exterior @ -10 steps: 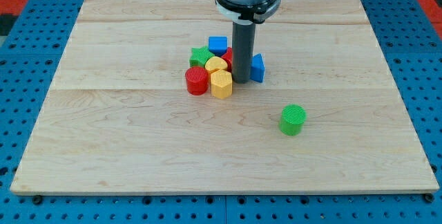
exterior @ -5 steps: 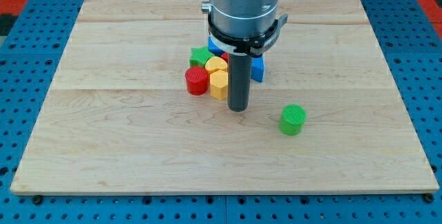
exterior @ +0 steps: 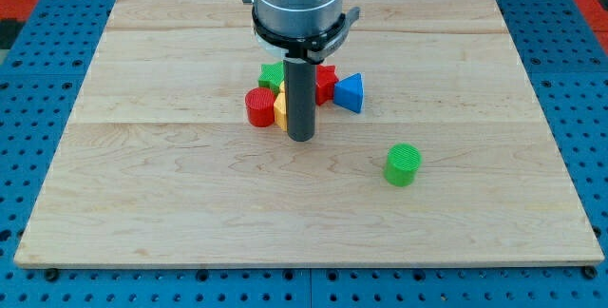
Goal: Adjust the group of blocks at the center of the board
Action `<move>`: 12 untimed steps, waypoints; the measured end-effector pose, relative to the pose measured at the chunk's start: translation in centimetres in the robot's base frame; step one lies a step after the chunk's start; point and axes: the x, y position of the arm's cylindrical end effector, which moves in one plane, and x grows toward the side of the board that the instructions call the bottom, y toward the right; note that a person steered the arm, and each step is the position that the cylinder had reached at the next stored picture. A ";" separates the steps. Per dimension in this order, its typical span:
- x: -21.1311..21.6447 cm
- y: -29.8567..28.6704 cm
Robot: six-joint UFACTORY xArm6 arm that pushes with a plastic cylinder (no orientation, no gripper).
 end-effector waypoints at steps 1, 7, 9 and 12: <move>0.0 -0.7; -0.6 -2.6; -1.4 -7.7; -2.8 -8.0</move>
